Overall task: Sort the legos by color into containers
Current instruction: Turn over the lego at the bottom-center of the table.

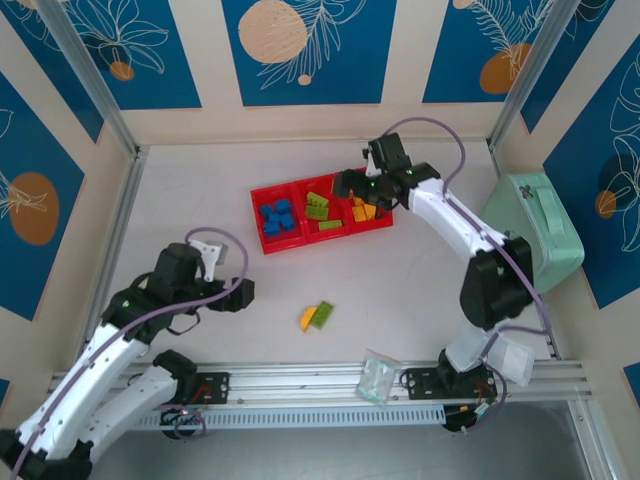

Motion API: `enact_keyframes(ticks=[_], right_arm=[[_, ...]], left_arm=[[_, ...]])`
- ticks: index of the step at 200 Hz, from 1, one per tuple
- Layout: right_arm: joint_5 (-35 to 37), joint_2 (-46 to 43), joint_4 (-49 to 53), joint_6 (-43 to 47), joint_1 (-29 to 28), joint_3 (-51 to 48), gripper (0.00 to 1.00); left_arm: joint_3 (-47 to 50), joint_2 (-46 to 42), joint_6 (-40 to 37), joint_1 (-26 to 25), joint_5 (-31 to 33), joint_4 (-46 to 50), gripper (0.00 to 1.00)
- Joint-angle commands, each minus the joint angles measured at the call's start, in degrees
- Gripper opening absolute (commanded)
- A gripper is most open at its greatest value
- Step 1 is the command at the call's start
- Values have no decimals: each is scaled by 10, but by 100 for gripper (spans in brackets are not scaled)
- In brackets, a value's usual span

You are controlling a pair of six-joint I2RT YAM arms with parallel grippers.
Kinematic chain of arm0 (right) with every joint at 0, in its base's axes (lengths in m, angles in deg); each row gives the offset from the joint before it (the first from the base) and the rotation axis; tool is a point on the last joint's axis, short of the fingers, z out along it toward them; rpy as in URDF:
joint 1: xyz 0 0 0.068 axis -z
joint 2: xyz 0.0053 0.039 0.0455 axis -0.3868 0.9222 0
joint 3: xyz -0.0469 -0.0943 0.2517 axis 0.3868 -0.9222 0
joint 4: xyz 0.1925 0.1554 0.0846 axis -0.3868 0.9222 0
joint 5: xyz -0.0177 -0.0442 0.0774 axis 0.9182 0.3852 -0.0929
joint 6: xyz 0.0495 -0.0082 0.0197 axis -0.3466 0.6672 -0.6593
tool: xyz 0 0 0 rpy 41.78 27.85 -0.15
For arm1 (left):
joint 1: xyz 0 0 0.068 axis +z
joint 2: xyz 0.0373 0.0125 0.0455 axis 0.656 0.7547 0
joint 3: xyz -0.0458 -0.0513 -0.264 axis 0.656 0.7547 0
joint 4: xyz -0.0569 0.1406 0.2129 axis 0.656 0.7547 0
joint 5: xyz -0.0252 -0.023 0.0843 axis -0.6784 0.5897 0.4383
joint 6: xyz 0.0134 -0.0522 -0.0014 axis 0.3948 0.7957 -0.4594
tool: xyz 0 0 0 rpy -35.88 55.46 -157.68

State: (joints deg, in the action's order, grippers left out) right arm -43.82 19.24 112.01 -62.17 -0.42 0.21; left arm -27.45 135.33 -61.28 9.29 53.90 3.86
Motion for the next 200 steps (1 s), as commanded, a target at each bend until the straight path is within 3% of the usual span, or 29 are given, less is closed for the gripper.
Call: enact_keyframes(ticks=[1, 27, 62, 109, 144, 200], right_arm=[[19, -68, 7, 6, 8, -80, 89], [36, -148, 25, 10, 20, -163, 89], [30, -226, 38, 10, 59, -243, 89], [17, -275, 34, -3, 81, -298, 89], [7, -282, 27, -4, 85, -309, 89], [10, -285, 35, -1, 86, -314, 90]], left_arm=[[-27, 65, 5, -46, 1, 27, 100], [-19, 130, 17, -105, -12, -17, 87], [-30, 213, 23, -162, -14, -71, 80], [-87, 333, -4, -217, 3, -71, 74], [-111, 396, 4, -224, 33, -80, 68], [-139, 478, 16, -225, 20, -113, 65]])
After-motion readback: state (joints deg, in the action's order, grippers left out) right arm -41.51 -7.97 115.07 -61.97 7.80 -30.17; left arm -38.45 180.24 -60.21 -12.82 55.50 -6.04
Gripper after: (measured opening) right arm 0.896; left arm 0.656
